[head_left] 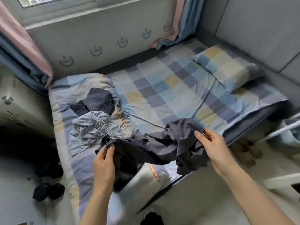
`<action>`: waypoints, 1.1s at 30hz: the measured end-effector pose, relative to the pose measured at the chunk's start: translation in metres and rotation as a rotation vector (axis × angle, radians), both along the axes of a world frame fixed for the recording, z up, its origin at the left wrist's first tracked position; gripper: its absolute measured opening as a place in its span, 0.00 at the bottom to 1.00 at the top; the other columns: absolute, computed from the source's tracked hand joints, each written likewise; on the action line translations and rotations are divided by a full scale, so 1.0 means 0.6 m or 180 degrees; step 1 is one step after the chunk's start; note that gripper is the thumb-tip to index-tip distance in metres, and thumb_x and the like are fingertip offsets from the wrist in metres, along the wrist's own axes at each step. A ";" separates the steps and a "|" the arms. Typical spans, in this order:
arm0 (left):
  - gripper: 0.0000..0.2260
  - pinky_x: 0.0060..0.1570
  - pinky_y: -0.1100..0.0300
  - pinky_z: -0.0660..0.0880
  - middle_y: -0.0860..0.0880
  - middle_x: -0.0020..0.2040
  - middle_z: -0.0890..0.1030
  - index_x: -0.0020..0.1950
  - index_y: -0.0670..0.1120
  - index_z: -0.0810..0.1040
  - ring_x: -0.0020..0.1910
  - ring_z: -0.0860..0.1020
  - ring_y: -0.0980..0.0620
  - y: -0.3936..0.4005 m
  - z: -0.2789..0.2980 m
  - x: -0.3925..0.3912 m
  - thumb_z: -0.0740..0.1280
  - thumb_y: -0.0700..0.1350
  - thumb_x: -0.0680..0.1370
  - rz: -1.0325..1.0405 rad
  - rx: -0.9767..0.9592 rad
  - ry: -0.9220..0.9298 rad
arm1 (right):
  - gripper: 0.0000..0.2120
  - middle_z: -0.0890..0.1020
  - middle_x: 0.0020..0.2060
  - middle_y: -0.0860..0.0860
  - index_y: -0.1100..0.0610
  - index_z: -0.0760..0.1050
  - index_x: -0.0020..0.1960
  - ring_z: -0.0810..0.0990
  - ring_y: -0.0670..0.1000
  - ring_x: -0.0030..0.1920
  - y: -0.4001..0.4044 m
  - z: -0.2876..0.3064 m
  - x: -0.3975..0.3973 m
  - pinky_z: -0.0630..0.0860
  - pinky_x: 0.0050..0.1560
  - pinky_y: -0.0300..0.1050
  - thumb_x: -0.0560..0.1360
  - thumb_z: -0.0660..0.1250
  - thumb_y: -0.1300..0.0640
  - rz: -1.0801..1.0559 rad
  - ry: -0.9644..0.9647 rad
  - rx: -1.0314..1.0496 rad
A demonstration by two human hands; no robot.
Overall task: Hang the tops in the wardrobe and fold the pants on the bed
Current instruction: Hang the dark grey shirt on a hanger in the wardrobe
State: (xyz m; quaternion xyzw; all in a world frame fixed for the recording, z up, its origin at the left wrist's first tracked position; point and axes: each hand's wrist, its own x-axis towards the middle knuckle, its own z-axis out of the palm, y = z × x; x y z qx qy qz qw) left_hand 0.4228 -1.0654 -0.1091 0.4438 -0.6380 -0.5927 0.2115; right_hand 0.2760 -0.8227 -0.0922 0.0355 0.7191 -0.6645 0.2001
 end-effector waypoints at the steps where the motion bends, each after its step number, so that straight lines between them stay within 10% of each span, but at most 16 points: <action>1: 0.11 0.42 0.63 0.74 0.56 0.37 0.82 0.42 0.50 0.81 0.38 0.77 0.60 0.052 0.023 -0.023 0.63 0.42 0.81 -0.0213 -0.0033 0.0074 | 0.07 0.86 0.45 0.50 0.54 0.81 0.49 0.84 0.50 0.48 0.059 0.019 0.005 0.79 0.52 0.46 0.79 0.64 0.60 -0.0158 0.0119 -0.0003; 6: 0.12 0.38 0.58 0.67 0.47 0.36 0.75 0.42 0.34 0.77 0.37 0.71 0.54 0.217 0.091 -0.095 0.66 0.43 0.80 -0.1105 -0.0131 0.0417 | 0.06 0.85 0.44 0.50 0.52 0.81 0.47 0.83 0.50 0.49 0.245 0.059 0.012 0.77 0.53 0.48 0.79 0.65 0.57 -0.0405 0.0522 0.0459; 18: 0.09 0.43 0.59 0.75 0.51 0.39 0.84 0.41 0.52 0.83 0.42 0.79 0.52 0.671 0.253 -0.209 0.67 0.46 0.79 -0.2510 -0.0242 0.0695 | 0.12 0.79 0.47 0.66 0.68 0.72 0.54 0.76 0.66 0.49 0.765 0.193 0.092 0.55 0.39 0.45 0.81 0.60 0.58 -0.1922 0.1610 0.2599; 25: 0.16 0.36 0.58 0.65 0.46 0.35 0.72 0.39 0.35 0.78 0.35 0.69 0.52 0.912 0.355 -0.250 0.68 0.46 0.79 -0.3711 -0.0557 0.1149 | 0.12 0.80 0.48 0.65 0.67 0.75 0.56 0.77 0.66 0.52 0.964 0.240 0.153 0.65 0.45 0.46 0.79 0.63 0.58 -0.2278 0.1428 0.3213; 29: 0.19 0.35 0.58 0.60 0.47 0.34 0.68 0.37 0.35 0.76 0.33 0.65 0.52 1.029 0.393 -0.253 0.68 0.51 0.77 -0.4448 -0.0727 0.1159 | 0.08 0.77 0.35 0.51 0.52 0.72 0.40 0.79 0.60 0.47 1.020 0.249 0.189 0.65 0.40 0.45 0.79 0.63 0.58 -0.2178 0.1066 0.3275; 33: 0.22 0.38 0.53 0.67 0.44 0.36 0.75 0.45 0.34 0.79 0.35 0.72 0.48 1.130 0.416 -0.251 0.70 0.55 0.74 -0.4983 -0.0330 0.1095 | 0.08 0.81 0.50 0.49 0.55 0.77 0.56 0.80 0.50 0.52 1.042 0.253 0.234 0.75 0.55 0.45 0.78 0.64 0.58 -0.2397 0.1043 0.2814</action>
